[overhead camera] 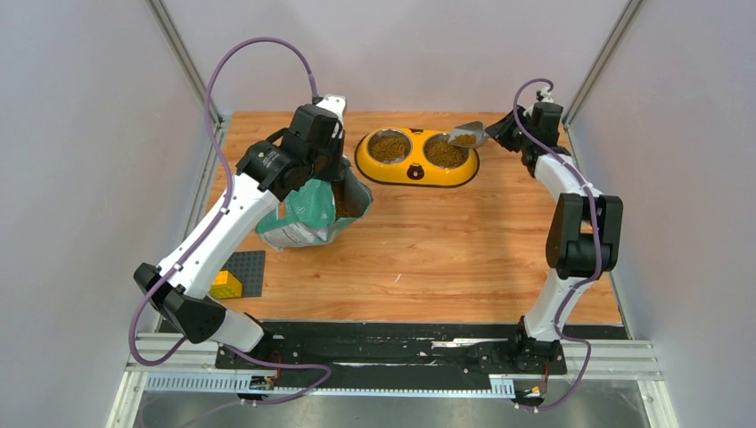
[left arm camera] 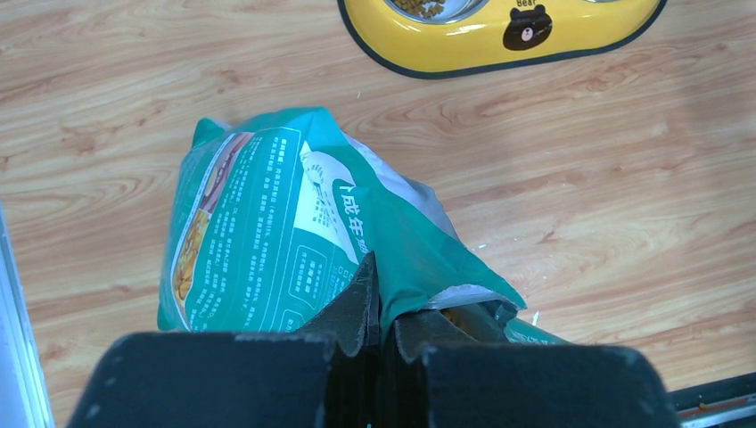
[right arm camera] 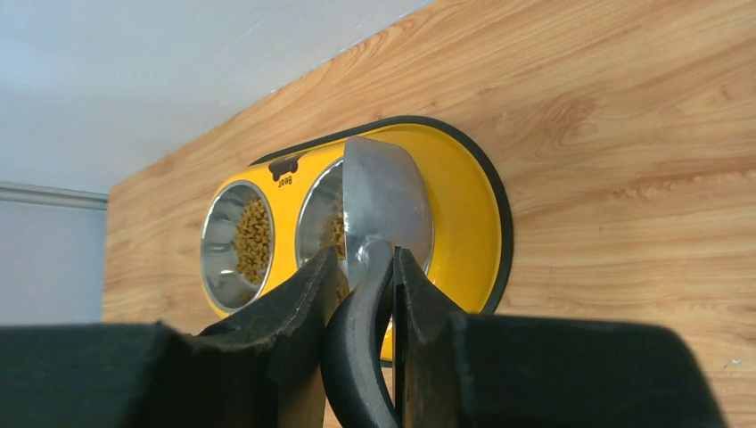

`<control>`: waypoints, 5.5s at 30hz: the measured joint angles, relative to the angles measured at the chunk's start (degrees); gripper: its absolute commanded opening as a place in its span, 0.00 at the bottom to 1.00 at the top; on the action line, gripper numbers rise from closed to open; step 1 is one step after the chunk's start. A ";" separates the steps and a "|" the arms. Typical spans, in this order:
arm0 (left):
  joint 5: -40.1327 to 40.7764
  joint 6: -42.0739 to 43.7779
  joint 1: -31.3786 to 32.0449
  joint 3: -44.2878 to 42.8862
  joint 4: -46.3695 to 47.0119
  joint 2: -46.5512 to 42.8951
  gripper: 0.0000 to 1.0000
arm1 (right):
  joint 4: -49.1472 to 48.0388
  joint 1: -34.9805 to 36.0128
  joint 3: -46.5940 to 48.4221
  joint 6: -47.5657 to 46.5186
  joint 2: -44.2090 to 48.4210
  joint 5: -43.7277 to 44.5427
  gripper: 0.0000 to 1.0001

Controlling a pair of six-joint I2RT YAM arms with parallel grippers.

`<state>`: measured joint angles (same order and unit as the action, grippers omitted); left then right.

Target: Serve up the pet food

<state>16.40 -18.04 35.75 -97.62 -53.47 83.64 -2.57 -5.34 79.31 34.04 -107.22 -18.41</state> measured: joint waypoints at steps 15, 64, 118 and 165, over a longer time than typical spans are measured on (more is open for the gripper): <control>-0.04 0.42 -0.33 1.01 0.66 -0.85 0.00 | 10.49 11.15 8.31 -17.81 -1.18 18.16 0.00; -8.28 5.20 -0.92 3.28 -0.09 -4.70 0.00 | 7.26 -24.17 -36.74 15.17 22.95 -2.80 0.96; -11.78 9.70 -0.94 4.33 -1.05 -7.08 0.00 | 18.14 59.32 2.49 -8.55 19.65 25.73 0.45; -30.95 36.85 -0.79 50.51 30.51 -48.02 0.87 | 20.79 59.25 9.99 4.74 13.70 41.44 0.00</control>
<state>-14.55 18.81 34.96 -47.11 -22.96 35.62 18.22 53.91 89.30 38.79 -93.51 23.03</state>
